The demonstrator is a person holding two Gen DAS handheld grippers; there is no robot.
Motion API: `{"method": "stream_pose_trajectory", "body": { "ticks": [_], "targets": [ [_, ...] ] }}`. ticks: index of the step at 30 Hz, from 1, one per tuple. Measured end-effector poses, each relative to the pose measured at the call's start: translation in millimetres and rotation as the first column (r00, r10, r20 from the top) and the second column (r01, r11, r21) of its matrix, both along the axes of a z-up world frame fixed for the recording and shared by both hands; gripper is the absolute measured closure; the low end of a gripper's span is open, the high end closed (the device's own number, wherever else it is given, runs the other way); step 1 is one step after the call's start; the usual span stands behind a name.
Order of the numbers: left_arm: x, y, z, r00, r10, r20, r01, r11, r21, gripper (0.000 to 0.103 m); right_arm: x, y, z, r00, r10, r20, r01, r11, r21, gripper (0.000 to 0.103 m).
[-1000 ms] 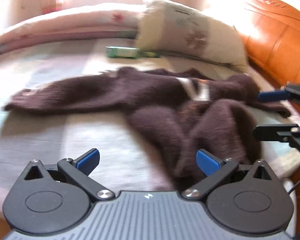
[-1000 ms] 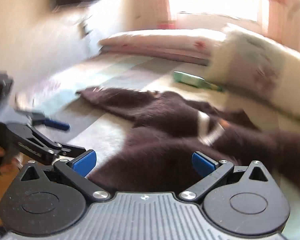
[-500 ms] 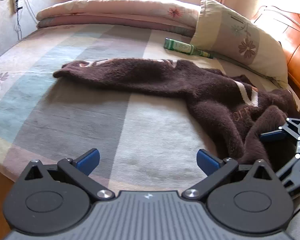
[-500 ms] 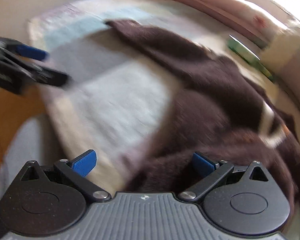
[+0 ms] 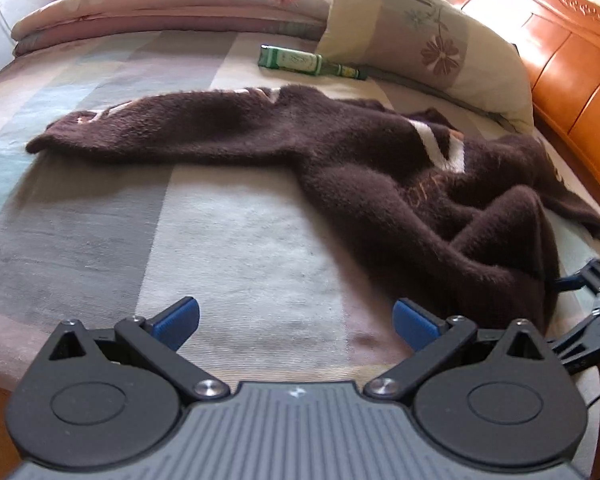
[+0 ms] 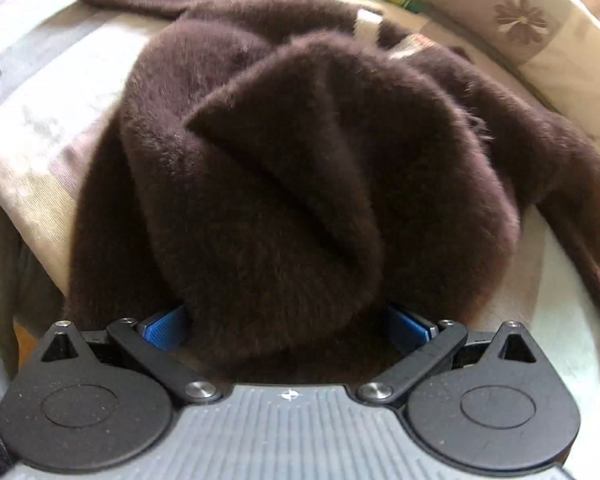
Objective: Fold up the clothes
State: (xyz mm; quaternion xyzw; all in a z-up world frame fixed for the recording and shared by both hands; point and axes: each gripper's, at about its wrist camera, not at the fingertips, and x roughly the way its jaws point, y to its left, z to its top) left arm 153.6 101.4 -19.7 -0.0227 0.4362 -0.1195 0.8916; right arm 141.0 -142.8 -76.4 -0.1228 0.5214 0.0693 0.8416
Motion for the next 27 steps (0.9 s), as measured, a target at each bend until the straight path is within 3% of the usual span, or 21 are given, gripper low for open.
{"method": "stream_pose_trajectory", "body": {
  "ticks": [7,10,15,19,23,27],
  "targets": [
    [-1.6,0.7,-0.7,1.0,0.006,0.001,-0.006,1.0,0.011,0.001,-32.9,45.5,53.3,0.969,0.158,0.192,-0.167,0.985,0.035,0.0],
    [-3.1,5.9,-1.6,1.0,0.019,-0.002,-0.019,1.0,0.004,0.001,-27.6,70.5,56.1,0.953,0.22,0.21,-0.226,0.974,0.005,0.0],
    [-8.5,21.0,-4.3,0.999,0.045,-0.009,-0.045,0.999,0.001,0.001,-18.9,104.7,42.5,0.945,0.3,0.133,-0.318,0.936,0.148,0.0],
    [-8.2,32.8,-9.6,0.997,0.073,-0.022,-0.073,0.997,0.003,0.001,-15.8,120.2,14.6,0.943,0.329,0.053,-0.333,0.929,0.162,0.0],
    [-7.3,36.6,-12.8,0.997,0.07,-0.027,-0.07,0.997,-0.006,0.001,-10.8,113.3,-0.4,0.967,0.253,0.026,-0.254,0.959,0.126,0.0],
    [-5.8,36.2,-13.8,0.998,0.062,-0.031,-0.063,0.998,-0.002,0.001,-1.9,103.6,-1.6,0.985,0.174,0.007,-0.169,0.945,0.28,0.0]
  ]
}}
